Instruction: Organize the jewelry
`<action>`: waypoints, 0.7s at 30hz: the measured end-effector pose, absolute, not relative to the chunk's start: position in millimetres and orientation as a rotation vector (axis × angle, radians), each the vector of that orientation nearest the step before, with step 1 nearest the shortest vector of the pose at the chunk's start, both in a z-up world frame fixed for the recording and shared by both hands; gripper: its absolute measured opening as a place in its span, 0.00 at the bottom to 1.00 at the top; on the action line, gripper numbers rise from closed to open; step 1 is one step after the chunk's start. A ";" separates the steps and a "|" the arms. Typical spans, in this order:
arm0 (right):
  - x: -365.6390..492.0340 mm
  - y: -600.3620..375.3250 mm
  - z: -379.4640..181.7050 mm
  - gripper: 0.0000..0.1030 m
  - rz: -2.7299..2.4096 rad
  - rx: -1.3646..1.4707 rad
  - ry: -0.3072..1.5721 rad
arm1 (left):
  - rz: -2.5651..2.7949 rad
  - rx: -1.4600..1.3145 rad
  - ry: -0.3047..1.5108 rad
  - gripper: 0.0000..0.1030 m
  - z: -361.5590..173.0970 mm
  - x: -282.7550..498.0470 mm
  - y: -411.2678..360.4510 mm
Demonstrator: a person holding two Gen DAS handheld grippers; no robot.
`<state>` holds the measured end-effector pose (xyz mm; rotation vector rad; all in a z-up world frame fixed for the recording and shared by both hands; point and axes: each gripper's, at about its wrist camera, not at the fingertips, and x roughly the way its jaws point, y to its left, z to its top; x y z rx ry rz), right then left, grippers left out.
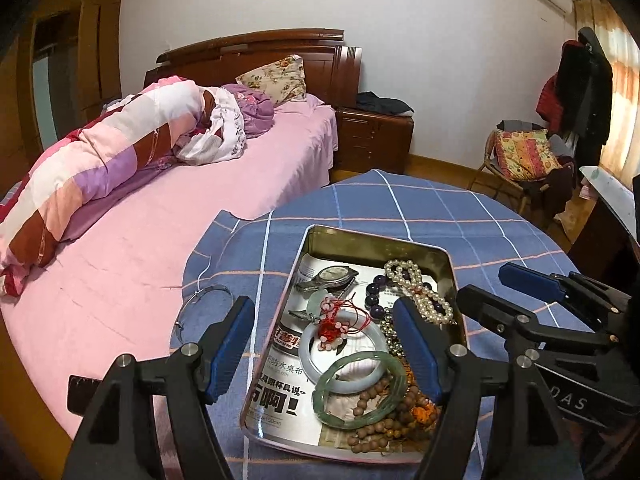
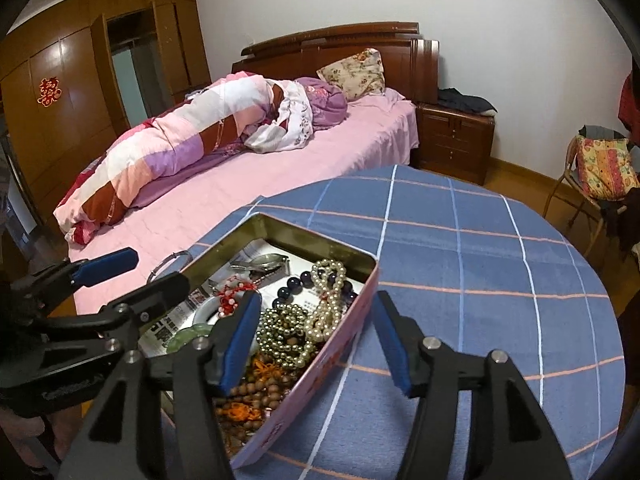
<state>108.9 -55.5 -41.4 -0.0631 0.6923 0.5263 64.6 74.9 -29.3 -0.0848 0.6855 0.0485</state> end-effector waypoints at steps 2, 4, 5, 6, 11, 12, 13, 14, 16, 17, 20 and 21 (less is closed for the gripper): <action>107.9 -55.0 -40.7 0.60 0.526 -0.065 0.687 | 0.056 -0.092 0.684 0.70 -29.2 62.6 76.1; 105.4 -55.3 -39.5 0.61 0.526 -0.061 0.680 | 0.059 -0.096 0.681 0.70 -28.1 60.2 77.1; 104.0 -55.4 -38.6 0.62 0.527 -0.056 0.677 | 0.063 -0.096 0.678 0.70 -27.4 58.6 78.2; 102.3 -56.1 -38.1 0.62 0.527 -0.052 0.675 | 0.067 -0.099 0.677 0.70 -26.8 56.9 79.0; 86.5 -52.2 -32.2 0.66 0.534 -0.052 0.651 | 0.087 -0.110 0.655 0.70 -20.5 46.4 83.6; 84.2 -51.3 -30.7 0.66 0.536 -0.053 0.647 | 0.094 -0.107 0.648 0.70 -18.6 44.1 84.0; 81.4 -50.4 -29.1 0.67 0.538 -0.055 0.641 | 0.101 -0.105 0.640 0.70 -16.3 42.0 84.4; 77.6 -49.6 -26.8 0.68 0.539 -0.058 0.632 | 0.107 -0.105 0.635 0.70 -14.2 40.2 84.9; 73.6 -48.4 -24.0 0.70 0.534 -0.064 0.616 | 0.113 -0.101 0.623 0.70 -11.1 37.4 84.8; 71.7 -47.6 -22.6 0.71 0.531 -0.070 0.608 | 0.114 -0.100 0.619 0.70 -9.7 36.3 85.2; 71.0 -47.0 -20.1 0.71 0.525 -0.074 0.599 | 0.111 -0.111 0.613 0.70 -7.0 34.4 86.8; 71.2 -46.7 -20.1 0.71 0.524 -0.072 0.599 | 0.113 -0.112 0.610 0.70 -6.3 34.1 87.2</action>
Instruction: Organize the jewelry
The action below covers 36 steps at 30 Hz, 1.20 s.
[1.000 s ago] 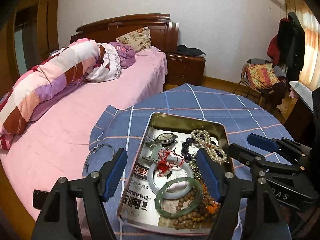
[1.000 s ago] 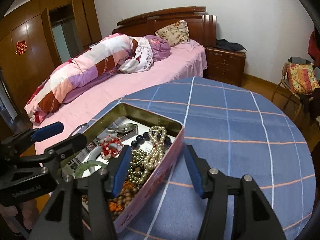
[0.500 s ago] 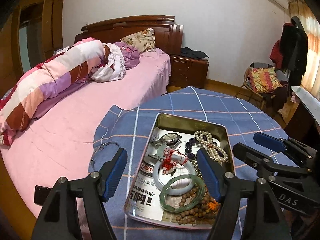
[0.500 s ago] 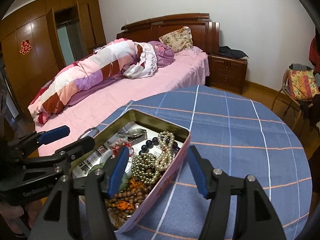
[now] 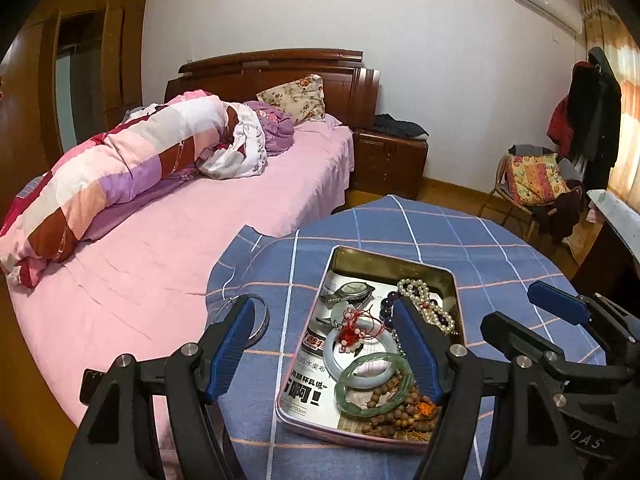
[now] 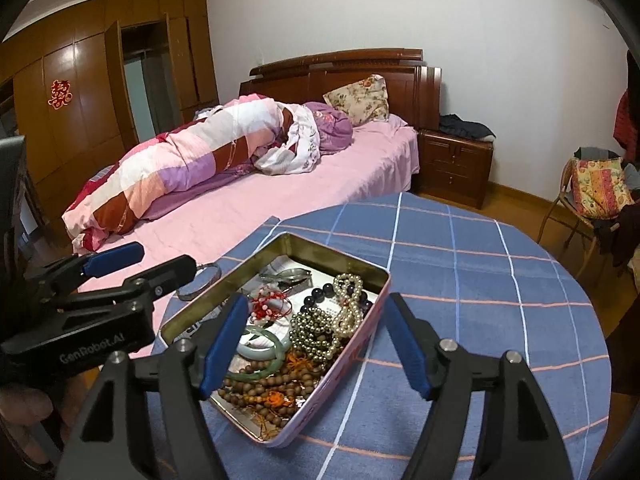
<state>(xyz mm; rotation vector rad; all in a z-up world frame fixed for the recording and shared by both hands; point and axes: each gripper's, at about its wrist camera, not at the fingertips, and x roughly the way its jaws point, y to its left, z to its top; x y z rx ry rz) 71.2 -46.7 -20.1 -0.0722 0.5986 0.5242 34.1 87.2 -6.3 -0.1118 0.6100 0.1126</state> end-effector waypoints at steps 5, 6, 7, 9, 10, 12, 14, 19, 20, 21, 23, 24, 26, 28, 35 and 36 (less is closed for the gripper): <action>69.7 -46.2 -19.0 0.74 0.519 -0.071 0.591 | 0.117 -0.128 0.607 0.70 -5.0 34.0 91.6; 68.7 -46.5 -18.8 0.74 0.519 -0.071 0.588 | 0.118 -0.128 0.606 0.70 -5.4 33.1 92.1; 68.0 -46.6 -18.4 0.75 0.520 -0.071 0.586 | 0.120 -0.129 0.606 0.70 -5.3 33.3 92.5; 66.8 -46.1 -18.5 0.75 0.522 -0.071 0.584 | 0.120 -0.132 0.605 0.70 -4.6 33.3 92.0; 66.3 -45.9 -18.5 0.76 0.523 -0.071 0.583 | 0.121 -0.131 0.606 0.70 -4.6 33.4 92.0; 66.4 -45.7 -19.1 0.76 0.524 -0.070 0.582 | 0.120 -0.131 0.604 0.70 -4.5 33.0 92.4; 65.8 -46.0 -19.5 0.77 0.526 -0.069 0.581 | 0.119 -0.132 0.605 0.70 -4.7 33.1 93.2; 64.8 -45.6 -19.3 0.77 0.524 -0.067 0.581 | 0.122 -0.137 0.608 0.70 -4.2 32.4 94.9; 64.5 -45.4 -19.3 0.78 0.523 -0.067 0.581 | 0.123 -0.137 0.608 0.70 -4.1 32.3 95.7; 64.5 -45.7 -19.2 0.78 0.523 -0.067 0.580 | 0.124 -0.138 0.607 0.70 -3.9 31.9 95.5; 64.4 -46.1 -19.0 0.80 0.522 -0.066 0.578 | 0.126 -0.140 0.608 0.70 -3.7 32.0 96.1; 64.4 -46.2 -19.1 0.80 0.520 -0.066 0.578 | 0.127 -0.141 0.607 0.70 -3.8 32.1 96.2; 64.4 -46.2 -19.3 0.81 0.518 -0.067 0.578 | 0.127 -0.141 0.611 0.70 -4.6 32.8 96.3; 64.7 -46.6 -19.5 0.81 0.518 -0.067 0.579 | 0.128 -0.140 0.613 0.70 -5.6 33.7 96.6; 65.2 -48.1 -20.2 0.82 0.516 -0.064 0.580 | 0.132 -0.145 0.619 0.70 -8.0 35.7 98.2; 66.0 -48.4 -20.4 0.82 0.516 -0.063 0.579 | 0.133 -0.145 0.619 0.70 -8.0 35.7 98.1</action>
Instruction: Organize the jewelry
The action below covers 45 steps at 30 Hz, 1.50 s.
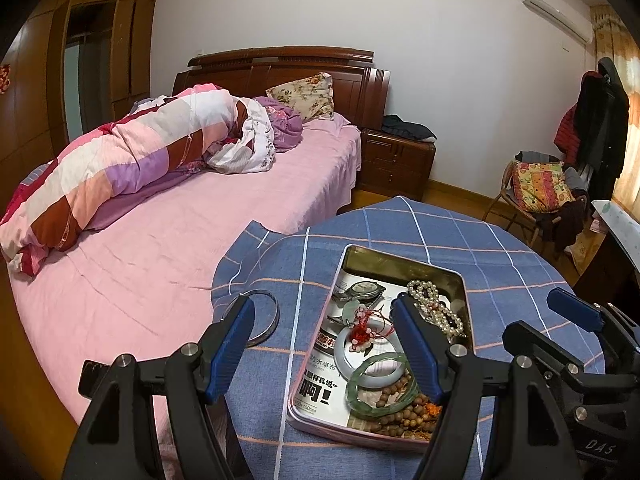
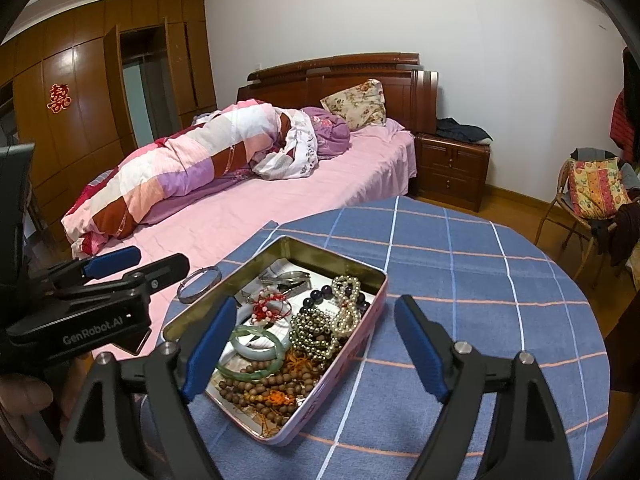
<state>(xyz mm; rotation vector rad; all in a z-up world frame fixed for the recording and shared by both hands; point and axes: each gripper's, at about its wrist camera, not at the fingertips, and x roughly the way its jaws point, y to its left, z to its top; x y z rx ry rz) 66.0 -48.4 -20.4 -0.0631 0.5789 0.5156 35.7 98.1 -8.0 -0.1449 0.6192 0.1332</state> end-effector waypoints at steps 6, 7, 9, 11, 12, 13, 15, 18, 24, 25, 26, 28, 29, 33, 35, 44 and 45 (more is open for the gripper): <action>67.0 -48.9 -21.3 0.84 0.514 -0.064 0.578 | 0.139 -0.149 0.624 0.70 -9.0 37.0 99.6; 67.0 -48.8 -21.3 0.84 0.513 -0.065 0.578 | 0.141 -0.152 0.625 0.70 -9.3 37.2 100.4; 66.7 -48.3 -21.4 0.84 0.514 -0.065 0.579 | 0.147 -0.159 0.623 0.70 -9.4 36.7 101.6; 66.6 -48.4 -21.7 0.84 0.516 -0.066 0.580 | 0.138 -0.173 0.626 0.70 -9.6 37.4 103.6; 66.5 -47.7 -21.6 0.84 0.516 -0.066 0.580 | 0.130 -0.177 0.627 0.70 -9.5 38.0 104.4; 66.5 -47.9 -21.7 0.84 0.516 -0.066 0.580 | 0.133 -0.177 0.627 0.70 -9.6 38.2 104.5; 66.3 -47.7 -21.6 0.84 0.514 -0.067 0.578 | 0.138 -0.181 0.624 0.70 -9.9 38.0 105.1; 66.8 -47.6 -21.8 0.84 0.514 -0.065 0.579 | 0.141 -0.180 0.627 0.70 -11.1 38.3 104.8; 66.5 -47.5 -21.7 0.84 0.515 -0.066 0.580 | 0.146 -0.172 0.630 0.70 -12.4 38.6 105.4; 66.5 -47.6 -21.7 0.84 0.515 -0.066 0.580 | 0.151 -0.170 0.631 0.70 -12.7 38.8 105.6; 66.5 -47.5 -21.7 0.84 0.516 -0.067 0.580 | 0.149 -0.170 0.633 0.70 -13.3 39.3 105.9; 66.6 -47.5 -22.0 0.84 0.516 -0.067 0.580 | 0.154 -0.169 0.636 0.70 -13.7 38.9 105.8; 66.6 -47.5 -22.0 0.84 0.517 -0.067 0.581 | 0.153 -0.170 0.639 0.70 -14.2 39.2 106.0; 65.7 -45.7 -23.5 0.85 0.518 -0.072 0.583 | 0.158 -0.168 0.647 0.70 -15.8 40.0 106.5; 65.2 -45.6 -24.0 0.85 0.520 -0.074 0.585 | 0.159 -0.173 0.651 0.70 -16.4 40.5 107.5; 65.9 -43.6 -24.5 0.86 0.522 -0.079 0.587 | 0.162 -0.154 0.653 0.70 -20.0 39.5 105.0; 65.9 -43.5 -24.5 0.86 0.522 -0.078 0.587 | 0.163 -0.152 0.652 0.70 -20.0 39.3 104.8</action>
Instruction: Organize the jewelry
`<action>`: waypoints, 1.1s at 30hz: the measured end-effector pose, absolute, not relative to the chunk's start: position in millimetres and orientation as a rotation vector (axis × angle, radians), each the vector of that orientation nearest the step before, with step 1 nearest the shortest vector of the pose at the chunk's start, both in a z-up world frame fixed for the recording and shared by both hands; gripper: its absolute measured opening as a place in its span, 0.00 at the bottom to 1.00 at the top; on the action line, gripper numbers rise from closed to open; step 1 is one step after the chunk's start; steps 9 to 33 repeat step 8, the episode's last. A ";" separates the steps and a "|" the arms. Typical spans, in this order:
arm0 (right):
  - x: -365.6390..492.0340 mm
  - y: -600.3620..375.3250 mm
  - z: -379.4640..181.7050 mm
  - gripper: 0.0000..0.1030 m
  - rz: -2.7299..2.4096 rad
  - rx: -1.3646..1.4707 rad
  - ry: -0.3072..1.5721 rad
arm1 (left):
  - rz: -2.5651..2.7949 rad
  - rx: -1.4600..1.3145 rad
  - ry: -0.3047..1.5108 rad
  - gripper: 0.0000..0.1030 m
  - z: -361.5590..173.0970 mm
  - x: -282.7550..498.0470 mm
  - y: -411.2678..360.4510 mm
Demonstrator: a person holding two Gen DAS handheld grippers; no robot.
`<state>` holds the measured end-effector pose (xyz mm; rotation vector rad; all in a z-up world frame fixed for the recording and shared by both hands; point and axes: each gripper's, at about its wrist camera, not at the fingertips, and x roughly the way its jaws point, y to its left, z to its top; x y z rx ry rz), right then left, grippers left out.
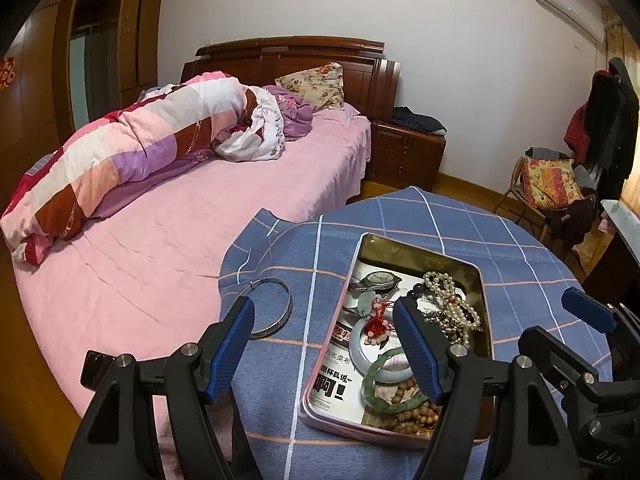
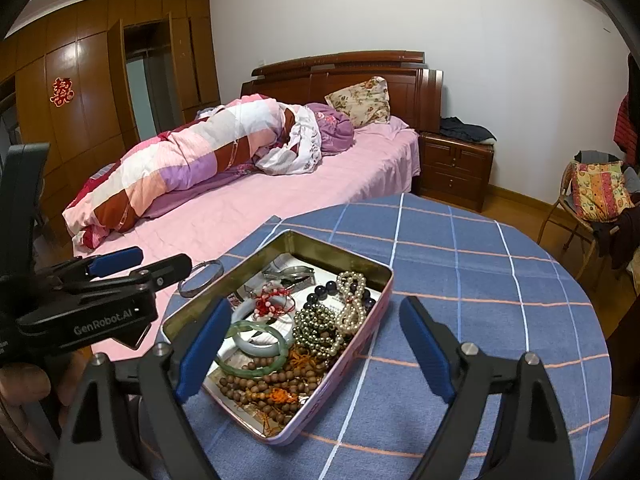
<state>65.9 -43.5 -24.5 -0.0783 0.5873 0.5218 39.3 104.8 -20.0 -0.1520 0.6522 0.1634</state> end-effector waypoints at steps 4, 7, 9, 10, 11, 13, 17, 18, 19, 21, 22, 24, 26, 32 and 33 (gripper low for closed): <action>65.7 -42.4 -26.2 0.86 0.524 -0.081 0.588 | 0.163 -0.147 0.650 0.70 -19.9 39.0 105.0; 65.4 -42.3 -26.8 0.86 0.524 -0.082 0.589 | 0.171 -0.144 0.649 0.70 -19.7 39.0 106.3; 65.4 -42.3 -26.8 0.86 0.523 -0.082 0.589 | 0.171 -0.143 0.649 0.70 -19.4 39.1 106.1; 65.4 -42.3 -26.8 0.86 0.523 -0.082 0.589 | 0.171 -0.143 0.649 0.70 -19.4 39.1 106.1; 65.4 -42.3 -26.8 0.86 0.523 -0.082 0.589 | 0.171 -0.143 0.649 0.70 -19.4 39.1 106.1; 65.4 -42.3 -26.8 0.86 0.523 -0.082 0.589 | 0.171 -0.143 0.649 0.70 -19.4 39.1 106.1; 65.4 -42.3 -26.8 0.86 0.523 -0.082 0.589 | 0.171 -0.143 0.649 0.70 -19.4 39.1 106.1; 65.4 -42.3 -26.8 0.86 0.523 -0.082 0.589 | 0.171 -0.143 0.649 0.70 -19.4 39.1 106.1; 65.4 -42.3 -26.8 0.86 0.523 -0.082 0.589 | 0.171 -0.143 0.649 0.70 -19.4 39.1 106.1; 65.4 -42.3 -26.8 0.86 0.523 -0.082 0.589 | 0.171 -0.143 0.649 0.70 -19.4 39.1 106.1; 65.4 -42.3 -26.8 0.86 0.523 -0.082 0.589 | 0.171 -0.143 0.649 0.70 -19.4 39.1 106.1; 65.4 -42.3 -26.8 0.86 0.523 -0.082 0.589 | 0.171 -0.143 0.649 0.70 -19.4 39.1 106.1; 65.4 -42.3 -26.8 0.86 0.523 -0.082 0.589 | 0.171 -0.143 0.649 0.70 -19.4 39.1 106.1; 65.4 -42.3 -26.8 0.86 0.523 -0.082 0.589 | 0.171 -0.143 0.649 0.70 -19.4 39.1 106.1; 65.4 -42.3 -26.8 0.86 0.523 -0.082 0.589 | 0.171 -0.143 0.649 0.70 -19.4 39.1 106.1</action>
